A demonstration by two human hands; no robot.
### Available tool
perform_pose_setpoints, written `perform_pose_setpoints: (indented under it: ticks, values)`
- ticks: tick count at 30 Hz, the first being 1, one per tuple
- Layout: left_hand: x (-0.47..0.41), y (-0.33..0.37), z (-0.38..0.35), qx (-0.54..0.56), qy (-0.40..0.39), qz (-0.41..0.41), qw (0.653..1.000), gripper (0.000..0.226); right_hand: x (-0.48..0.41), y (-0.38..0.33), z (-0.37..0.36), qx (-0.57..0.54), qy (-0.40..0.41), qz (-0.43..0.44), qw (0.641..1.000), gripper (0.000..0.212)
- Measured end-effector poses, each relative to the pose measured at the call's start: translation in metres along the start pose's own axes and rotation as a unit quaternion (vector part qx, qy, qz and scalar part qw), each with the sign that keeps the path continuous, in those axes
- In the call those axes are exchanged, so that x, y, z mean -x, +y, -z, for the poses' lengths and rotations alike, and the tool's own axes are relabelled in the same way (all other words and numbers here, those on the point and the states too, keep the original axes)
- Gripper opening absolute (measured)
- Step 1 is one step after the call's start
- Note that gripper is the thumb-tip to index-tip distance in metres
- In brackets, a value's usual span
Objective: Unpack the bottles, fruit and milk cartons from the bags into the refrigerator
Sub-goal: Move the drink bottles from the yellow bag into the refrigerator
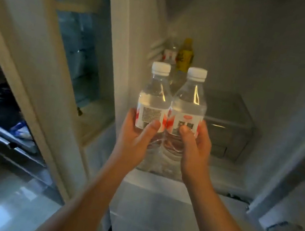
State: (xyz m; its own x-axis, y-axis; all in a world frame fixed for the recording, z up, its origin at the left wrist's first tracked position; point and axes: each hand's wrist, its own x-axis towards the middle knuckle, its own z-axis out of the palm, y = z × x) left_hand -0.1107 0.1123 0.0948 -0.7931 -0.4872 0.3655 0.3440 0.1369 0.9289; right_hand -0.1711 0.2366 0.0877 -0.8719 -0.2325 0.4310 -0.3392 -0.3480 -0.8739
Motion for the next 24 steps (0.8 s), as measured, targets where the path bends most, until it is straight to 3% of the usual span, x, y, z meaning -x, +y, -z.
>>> perform_pose_setpoints:
  ticks: [2,6,9,12,16,24]
  values:
    - [-0.033,0.002,-0.01,0.011,-0.023,-0.012,1.0,0.065,-0.03,-0.002,0.002,0.015,0.011,0.034,0.999,0.04]
    - [-0.089,0.011,-0.03,0.031,-0.08,-0.034,0.996,0.06,-0.083,-0.009,0.007,0.038,0.048,0.108,0.992,0.048]
    - [-0.13,0.015,-0.046,0.059,-0.118,-0.05,0.99,0.049,-0.123,-0.014,0.012,0.05,0.062,0.124,0.989,0.04]
    - [-0.166,0.011,-0.061,0.058,-0.131,-0.063,0.988,0.044,-0.157,-0.016,0.02,0.065,0.069,0.116,0.989,0.031]
    - [-0.202,-0.005,-0.082,0.067,-0.141,-0.052,0.986,0.054,-0.194,-0.013,0.034,0.096,0.077,0.071,0.99,0.024]
    - [-0.238,-0.053,-0.113,0.049,-0.155,-0.003,0.987,0.046,-0.233,0.024,0.063,0.14,0.077,-0.017,0.987,0.036]
